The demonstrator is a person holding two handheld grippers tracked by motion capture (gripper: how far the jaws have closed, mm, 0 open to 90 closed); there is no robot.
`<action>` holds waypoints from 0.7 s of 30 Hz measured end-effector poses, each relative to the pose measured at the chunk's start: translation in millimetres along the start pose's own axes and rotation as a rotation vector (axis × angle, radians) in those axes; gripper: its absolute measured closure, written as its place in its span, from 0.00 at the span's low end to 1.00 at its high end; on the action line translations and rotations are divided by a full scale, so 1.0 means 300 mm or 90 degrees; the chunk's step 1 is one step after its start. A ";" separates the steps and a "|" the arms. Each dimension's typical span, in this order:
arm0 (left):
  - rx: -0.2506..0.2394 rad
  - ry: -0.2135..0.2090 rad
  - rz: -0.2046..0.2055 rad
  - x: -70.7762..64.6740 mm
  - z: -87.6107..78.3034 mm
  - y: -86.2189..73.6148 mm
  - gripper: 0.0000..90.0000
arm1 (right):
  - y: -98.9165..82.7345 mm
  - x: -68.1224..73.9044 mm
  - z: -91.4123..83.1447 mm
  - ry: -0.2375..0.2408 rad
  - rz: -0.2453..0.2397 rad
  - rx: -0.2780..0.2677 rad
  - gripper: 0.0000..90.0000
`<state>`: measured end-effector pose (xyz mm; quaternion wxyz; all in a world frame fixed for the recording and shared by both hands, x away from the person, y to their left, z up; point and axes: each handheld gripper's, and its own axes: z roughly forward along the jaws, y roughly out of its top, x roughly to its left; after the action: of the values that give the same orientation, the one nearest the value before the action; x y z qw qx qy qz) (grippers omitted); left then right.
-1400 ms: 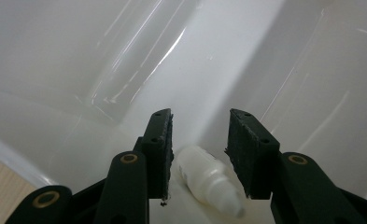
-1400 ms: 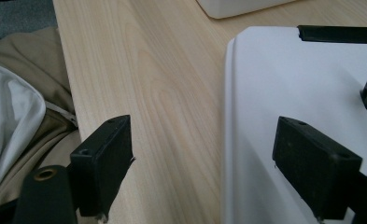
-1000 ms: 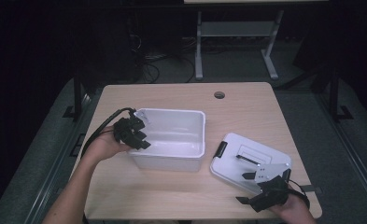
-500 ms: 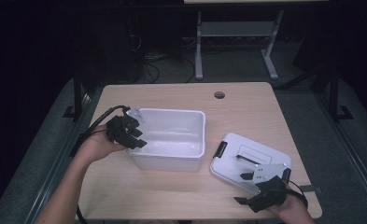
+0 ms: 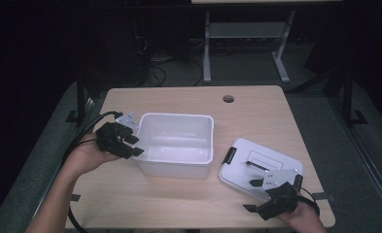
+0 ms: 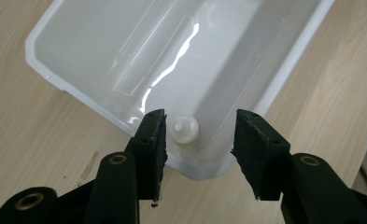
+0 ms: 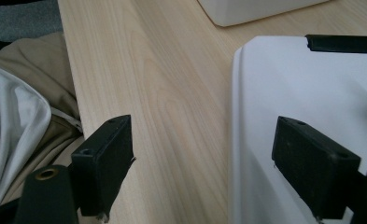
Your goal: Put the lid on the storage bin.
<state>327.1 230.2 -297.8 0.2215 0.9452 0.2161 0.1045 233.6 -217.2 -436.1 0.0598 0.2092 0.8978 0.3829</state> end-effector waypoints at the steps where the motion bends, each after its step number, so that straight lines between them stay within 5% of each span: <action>1: -0.001 0.001 0.001 -0.004 -0.007 -0.005 0.60 | 0.002 0.001 0.001 0.001 0.002 0.000 0.22; 21: -0.019 0.029 -0.040 -0.028 -0.109 -0.173 0.59 | 0.019 0.009 0.008 0.001 -0.008 0.003 0.22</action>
<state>291.3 280.4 -294.0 0.2341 0.9318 0.2490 0.1223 233.8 -211.0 -433.5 0.0608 0.2034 0.9001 0.3805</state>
